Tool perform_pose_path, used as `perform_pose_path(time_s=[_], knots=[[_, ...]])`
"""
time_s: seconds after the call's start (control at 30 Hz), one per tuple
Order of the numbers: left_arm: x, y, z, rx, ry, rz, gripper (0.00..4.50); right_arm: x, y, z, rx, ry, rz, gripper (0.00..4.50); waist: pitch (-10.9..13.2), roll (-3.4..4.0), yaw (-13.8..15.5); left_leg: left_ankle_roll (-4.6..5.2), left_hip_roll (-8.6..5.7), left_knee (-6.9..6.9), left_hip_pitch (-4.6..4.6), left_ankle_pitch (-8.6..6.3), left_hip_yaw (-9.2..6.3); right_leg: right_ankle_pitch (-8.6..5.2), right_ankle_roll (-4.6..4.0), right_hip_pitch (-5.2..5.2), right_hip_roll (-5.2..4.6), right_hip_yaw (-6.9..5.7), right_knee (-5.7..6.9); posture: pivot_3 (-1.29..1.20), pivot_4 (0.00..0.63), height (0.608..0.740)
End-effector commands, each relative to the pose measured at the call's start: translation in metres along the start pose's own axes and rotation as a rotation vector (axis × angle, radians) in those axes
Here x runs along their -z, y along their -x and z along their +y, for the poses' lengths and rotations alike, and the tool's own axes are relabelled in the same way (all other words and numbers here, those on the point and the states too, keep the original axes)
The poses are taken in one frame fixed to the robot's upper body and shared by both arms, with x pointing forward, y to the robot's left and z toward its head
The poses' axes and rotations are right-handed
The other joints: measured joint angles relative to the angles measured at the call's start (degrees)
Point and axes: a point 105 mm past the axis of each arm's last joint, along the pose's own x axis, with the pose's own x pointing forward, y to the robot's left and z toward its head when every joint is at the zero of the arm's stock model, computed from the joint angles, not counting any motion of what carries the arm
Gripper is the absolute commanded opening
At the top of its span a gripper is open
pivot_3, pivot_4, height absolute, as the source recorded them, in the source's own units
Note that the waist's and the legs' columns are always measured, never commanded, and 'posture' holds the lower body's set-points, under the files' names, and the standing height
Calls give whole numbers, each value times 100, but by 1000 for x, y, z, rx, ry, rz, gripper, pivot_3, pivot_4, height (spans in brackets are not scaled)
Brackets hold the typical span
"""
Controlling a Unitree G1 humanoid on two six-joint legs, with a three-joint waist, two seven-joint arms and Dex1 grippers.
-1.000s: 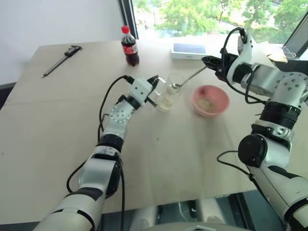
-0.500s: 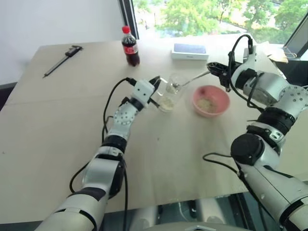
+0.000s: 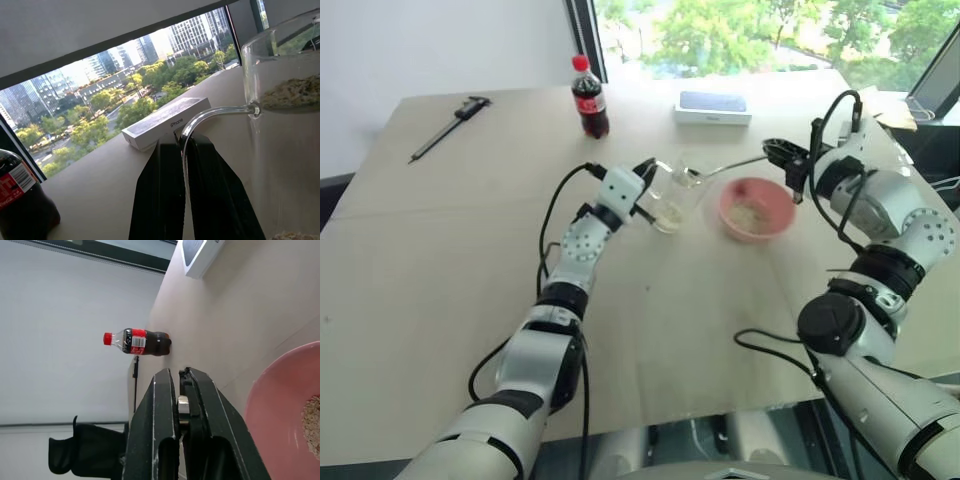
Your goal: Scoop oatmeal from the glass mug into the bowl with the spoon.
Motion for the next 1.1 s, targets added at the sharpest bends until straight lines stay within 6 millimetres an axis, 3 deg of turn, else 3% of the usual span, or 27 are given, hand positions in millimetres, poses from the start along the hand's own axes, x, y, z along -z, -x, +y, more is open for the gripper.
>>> perform_pose_path(time_s=[0.03, 0.5, 0.77, 1.1], knots=[[-3, 2, 2, -20, -8, -23, 56, -8, 9, 19, -104, 71, -11, 0, 0, 0, -3, 0, 0, 0, 0, 0, 0, 0, 0, 0, 0, 0, -1, 0, 150, 740], [0, 5, 3, -21, -13, -14, 56, -27, 23, 28, -161, 62, -82, 0, 0, 0, -7, 6, 3, 0, 2, -3, 7, 0, 0, 0, 1, 6, 1, 0, 150, 740], [2, 9, 2, -18, -19, -12, 56, -43, 37, 22, -130, 68, -141, 0, 0, 0, -1, 11, 5, 0, 4, -5, 10, 0, 0, 1, 1, 8, 1, 0, 150, 740], [-6, 27, 16, -26, -62, -40, 56, -63, 50, 14, -32, 237, -180, 0, 0, 0, -17, 21, 13, -3, 19, -11, 30, 0, 0, 2, 7, 30, -7, 0, 150, 740]])
